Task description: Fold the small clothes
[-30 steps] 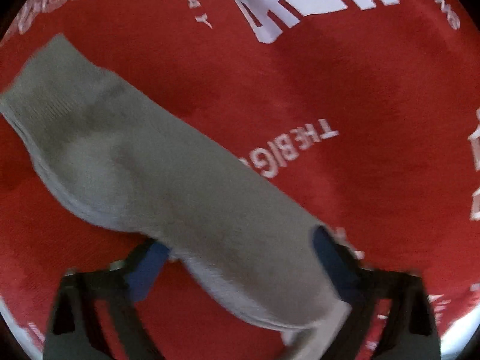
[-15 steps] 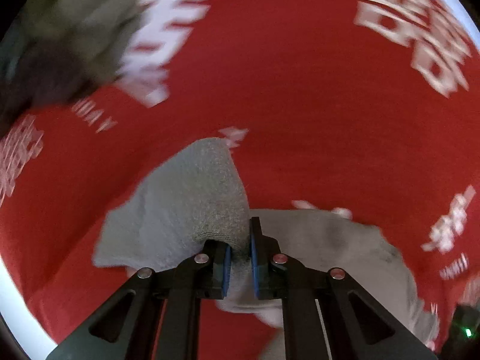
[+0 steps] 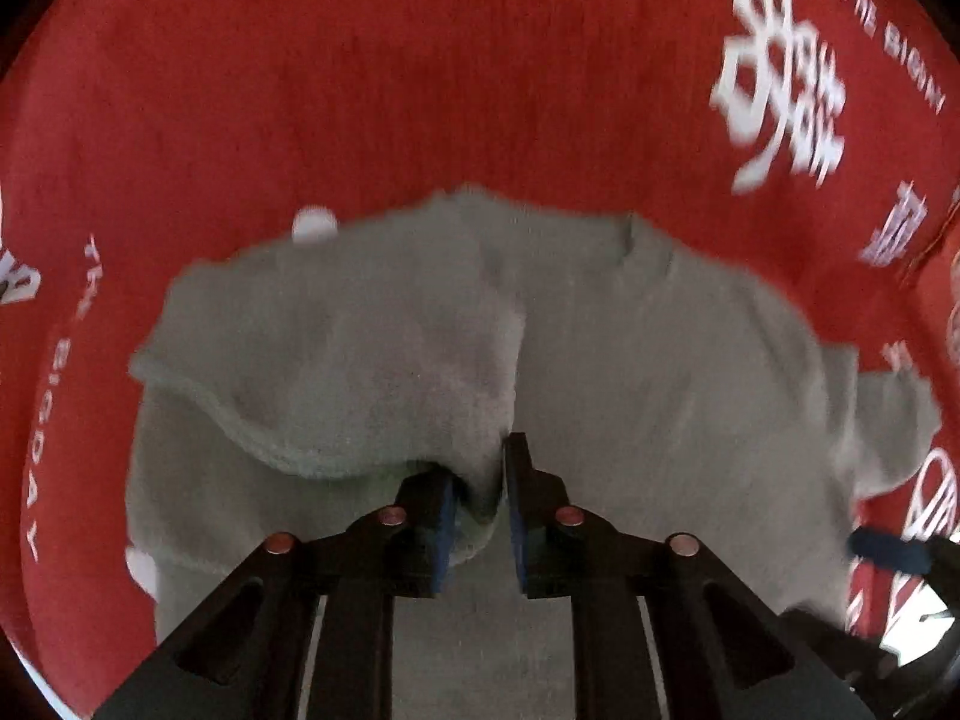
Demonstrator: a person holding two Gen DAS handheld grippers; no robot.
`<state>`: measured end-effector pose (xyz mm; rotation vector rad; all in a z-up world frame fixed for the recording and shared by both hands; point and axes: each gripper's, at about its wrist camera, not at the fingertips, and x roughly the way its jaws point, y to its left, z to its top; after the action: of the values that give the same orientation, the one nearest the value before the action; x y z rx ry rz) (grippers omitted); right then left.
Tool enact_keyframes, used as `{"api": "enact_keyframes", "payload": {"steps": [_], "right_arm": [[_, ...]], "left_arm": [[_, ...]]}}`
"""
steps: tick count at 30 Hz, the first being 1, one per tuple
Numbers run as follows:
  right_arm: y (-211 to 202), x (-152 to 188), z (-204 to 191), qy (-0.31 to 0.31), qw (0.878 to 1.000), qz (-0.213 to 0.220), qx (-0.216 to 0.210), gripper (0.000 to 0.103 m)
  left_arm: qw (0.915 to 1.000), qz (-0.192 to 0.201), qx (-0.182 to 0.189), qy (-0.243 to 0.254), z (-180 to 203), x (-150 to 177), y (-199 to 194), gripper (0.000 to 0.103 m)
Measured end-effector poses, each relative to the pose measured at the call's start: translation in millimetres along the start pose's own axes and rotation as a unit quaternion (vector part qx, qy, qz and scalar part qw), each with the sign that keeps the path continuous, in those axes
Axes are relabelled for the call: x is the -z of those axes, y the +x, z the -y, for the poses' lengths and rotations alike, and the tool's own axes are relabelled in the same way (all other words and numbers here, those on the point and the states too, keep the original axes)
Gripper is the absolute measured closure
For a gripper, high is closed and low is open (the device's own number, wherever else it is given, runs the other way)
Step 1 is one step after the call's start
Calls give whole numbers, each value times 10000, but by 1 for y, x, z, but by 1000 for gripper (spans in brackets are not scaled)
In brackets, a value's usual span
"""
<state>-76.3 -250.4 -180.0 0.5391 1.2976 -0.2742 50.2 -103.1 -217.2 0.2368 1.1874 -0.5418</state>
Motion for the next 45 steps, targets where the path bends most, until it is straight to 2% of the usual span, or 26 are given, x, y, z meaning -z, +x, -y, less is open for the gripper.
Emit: {"api": "enact_keyframes", "payload": {"steps": [1, 3, 4, 5, 7, 9, 12, 15, 16, 18, 19, 22, 23, 24, 25, 27, 29, 31, 33, 36, 38, 39, 40, 41, 42, 45], "right_arm": [[1, 0, 9, 101, 9999, -30, 15, 2], [1, -1, 20, 188, 9998, -39, 45, 2], [0, -4, 21, 178, 9998, -13, 51, 2], [-1, -6, 19, 143, 9999, 17, 44, 2], [-7, -17, 6, -107, 9998, 143, -8, 2], [-11, -30, -16, -451, 9985, 291, -99, 2], [-8, -58, -78, -1303, 9894, 494, -420, 2], [13, -71, -145, -2145, 9748, 339, -516, 2], [30, -75, -177, -2546, 9653, 351, -457, 2], [52, -72, -211, -3016, 9522, 354, -338, 2], [71, -69, -232, -3307, 9430, 330, -141, 2], [107, -64, -253, -3698, 9267, 340, 581, 5], [118, -64, -255, -3721, 9245, 286, 772, 13], [123, -64, -252, -3681, 9259, 234, 816, 44], [120, -69, -245, -3449, 9379, 152, 355, 70], [102, -79, -233, -3010, 9527, 365, 200, 92], [71, -91, -205, -2364, 9690, 666, -276, 92], [42, -99, -167, -1749, 9778, 911, -709, 92], [21, -102, -127, -1222, 9826, 1089, -882, 92], [7, -92, -45, -294, 9878, 1034, -1126, 88], [15, -80, 10, 416, 9876, 800, -1282, 83], [19, -74, 28, 676, 9870, 671, -1297, 66], [25, -65, 48, 926, 9856, 496, -1325, 31], [30, -53, 66, 1170, 9832, 296, -1370, 19], [32, -44, 76, 1336, 9805, 209, -1428, 14], [31, -26, 102, 1889, 9656, 156, -1779, 14]], "left_arm": [[10000, -10, -60, 22, 0, 3, -2, 86], [9999, 51, -129, 99, -3, 8, -15, 71], [9997, 133, -178, 87, -7, 11, -25, 43], [9990, 351, -286, 25, -15, 15, -42, 27], [9974, 536, -476, -56, -30, 26, -60, 26], [9962, 433, -675, -331, -54, 34, -70, 26], [9903, 73, -943, -1017, -101, 49, -63, 26], [9804, -278, -1170, -1559, -142, 63, -49, 26], [9785, -304, -1215, -1642, -149, 66, -46, 26], [9773, -330, -1261, -1670, -156, 68, -42, 26], [9774, -359, -1265, -1657, -158, 69, -38, 26], [9784, -400, -1205, -1629, -155, 67, -27, 26], [9789, -391, -1207, -1599, -153, 66, -25, 26], [9793, -371, -1211, -1577, -150, 64, -24, 26], [9793, -364, -1218, -1575, -149, 62, -22, 26], [9787, -375, -1221, -1606, -149, 58, -21, 26], [9774, -401, -1266, -1644, -151, 54, -19, 26], [9766, -427, -1315, -1646, -150, 51, -19, 26], [9765, -437, -1370, -1603, -151, 49, -18, 26], [9754, -500, -1433, -1599, -152, 46, -14, 26], [9745, -535, -1474, -1607, -151, 44, -13, 26], [9743, -558, -1492, -1590, -149, 43, -13, 26], [9749, -604, -1486, -1547, -147, 44, -15, 26], [9750, -642, -1473, -1534, -147, 45, -17, 26], [9750, -674, -1445, -1550, -146, 46, -21, 26], [9753, -616, -1373, -1617, -146, 45, -40, 26]]}}
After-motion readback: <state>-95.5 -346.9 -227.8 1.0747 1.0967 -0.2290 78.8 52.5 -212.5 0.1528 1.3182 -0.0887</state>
